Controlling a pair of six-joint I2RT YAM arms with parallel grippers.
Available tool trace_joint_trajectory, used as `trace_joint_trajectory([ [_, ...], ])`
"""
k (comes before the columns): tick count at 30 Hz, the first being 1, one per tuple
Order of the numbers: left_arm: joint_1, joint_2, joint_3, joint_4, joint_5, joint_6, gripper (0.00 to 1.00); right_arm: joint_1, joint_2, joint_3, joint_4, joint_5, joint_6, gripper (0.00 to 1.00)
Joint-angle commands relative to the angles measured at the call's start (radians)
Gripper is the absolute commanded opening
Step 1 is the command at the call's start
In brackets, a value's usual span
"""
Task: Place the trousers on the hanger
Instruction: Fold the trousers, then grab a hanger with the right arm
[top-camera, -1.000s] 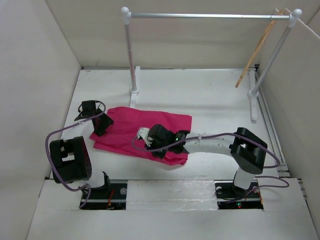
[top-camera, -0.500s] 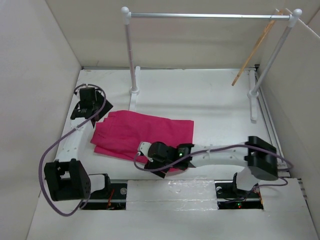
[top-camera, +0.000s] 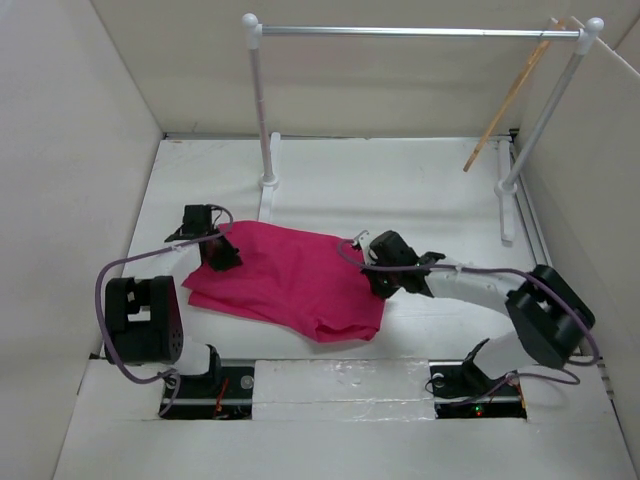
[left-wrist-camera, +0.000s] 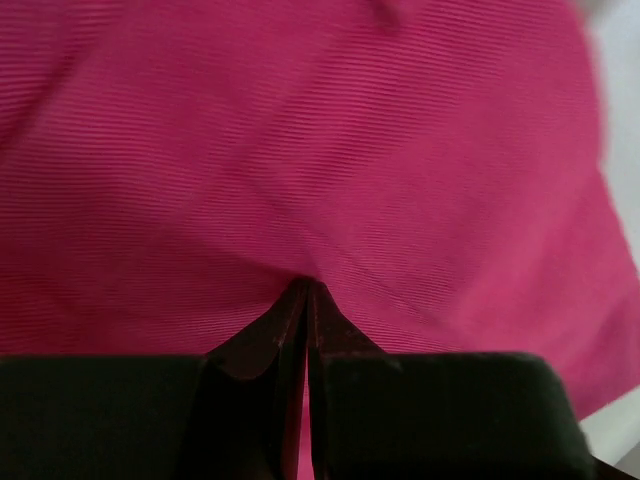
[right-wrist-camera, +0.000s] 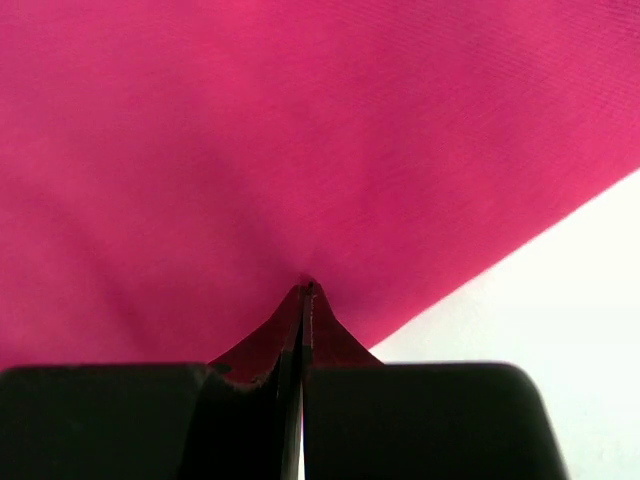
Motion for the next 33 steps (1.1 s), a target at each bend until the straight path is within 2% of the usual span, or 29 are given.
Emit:
trace_joint_trajectory([
  [1, 0.087, 0.011, -0.048, 0.035, 0.037, -0.035, 0.0, -0.097, 0.117, 0.068, 0.126, -0.071, -0.1, 0.0],
  [3, 0.134, 0.01, -0.085, 0.029, 0.032, -0.046, 0.0, -0.132, 0.205, 0.146, 0.112, -0.06, -0.129, 0.0],
  [6, 0.188, -0.027, -0.116, 0.017, 0.031, -0.058, 0.0, -0.186, 0.232, 0.211, 0.079, -0.051, -0.152, 0.0],
  [9, 0.188, -0.137, -0.093, 0.006, 0.014, -0.064, 0.0, -0.197, 0.165, 0.303, -0.004, -0.102, -0.19, 0.0],
  [10, 0.188, -0.211, -0.058, 0.008, 0.044, -0.078, 0.0, -0.182, 0.093, 0.368, -0.041, -0.094, -0.2, 0.0],
  [11, 0.17, -0.242, -0.035, 0.023, 0.058, -0.09, 0.0, -0.182, 0.051, 0.406, -0.128, -0.089, -0.209, 0.0],
  [13, 0.101, -0.308, 0.071, 0.025, 0.032, -0.101, 0.0, -0.171, -0.03, 0.538, -0.214, -0.048, -0.223, 0.0],
  [14, 0.008, -0.319, 0.103, 0.023, 0.006, -0.101, 0.0, -0.171, -0.1, 0.583, -0.269, 0.025, -0.226, 0.0],
  [16, -0.077, -0.339, 0.186, 0.04, -0.043, -0.081, 0.0, -0.258, -0.141, 0.682, -0.334, 0.128, -0.223, 0.0],
  [18, -0.212, -0.328, 0.244, 0.039, -0.116, -0.053, 0.0, -0.353, -0.173, 0.794, -0.331, 0.122, -0.229, 0.0],
  [19, -0.264, -0.298, 0.308, 0.022, -0.159, -0.024, 0.0, -0.458, -0.176, 0.823, -0.323, 0.11, -0.229, 0.0],
  [20, -0.363, -0.279, 0.335, -0.003, -0.213, -0.009, 0.0, -0.512, -0.175, 0.881, -0.317, 0.078, -0.226, 0.0],
  [21, -0.461, -0.224, 0.375, -0.015, -0.289, 0.019, 0.0, -0.624, -0.147, 0.927, -0.31, 0.04, -0.205, 0.15],
  [22, -0.462, -0.224, 0.389, -0.015, -0.29, 0.029, 0.0, -0.68, -0.147, 0.927, -0.305, -0.009, -0.204, 0.15],
  [23, -0.505, -0.214, 0.396, -0.02, -0.305, 0.034, 0.0, -0.727, -0.13, 0.953, -0.308, -0.032, -0.198, 0.25],
  [24, -0.58, -0.196, 0.404, -0.023, -0.337, 0.031, 0.0, -0.766, -0.098, 1.005, -0.317, -0.036, -0.18, 0.47],
  [25, -0.614, -0.193, 0.4, -0.023, -0.345, 0.027, 0.0, -0.8, -0.083, 1.022, -0.317, -0.045, -0.171, 0.58],
  [27, -0.692, -0.194, 0.377, 0.009, -0.339, 0.016, 0.0, -0.881, -0.046, 1.077, -0.32, -0.063, -0.16, 0.73],
  [28, -0.717, -0.193, 0.354, 0.015, -0.347, 0.011, 0.06, -0.901, -0.006, 1.091, -0.314, -0.074, -0.152, 0.76],
  [29, -0.743, -0.196, 0.341, 0.02, -0.362, 0.008, 0.2, -0.933, 0.014, 1.101, -0.302, -0.092, -0.148, 0.78],
  [30, -0.766, -0.191, 0.335, 0.02, -0.388, 0.011, 0.27, -0.947, 0.038, 1.113, -0.291, -0.12, -0.139, 0.8],
  [33, -0.808, -0.181, 0.309, 0.005, -0.397, 0.004, 0.33, -0.958, 0.146, 1.2, -0.305, -0.163, -0.126, 0.81],
])
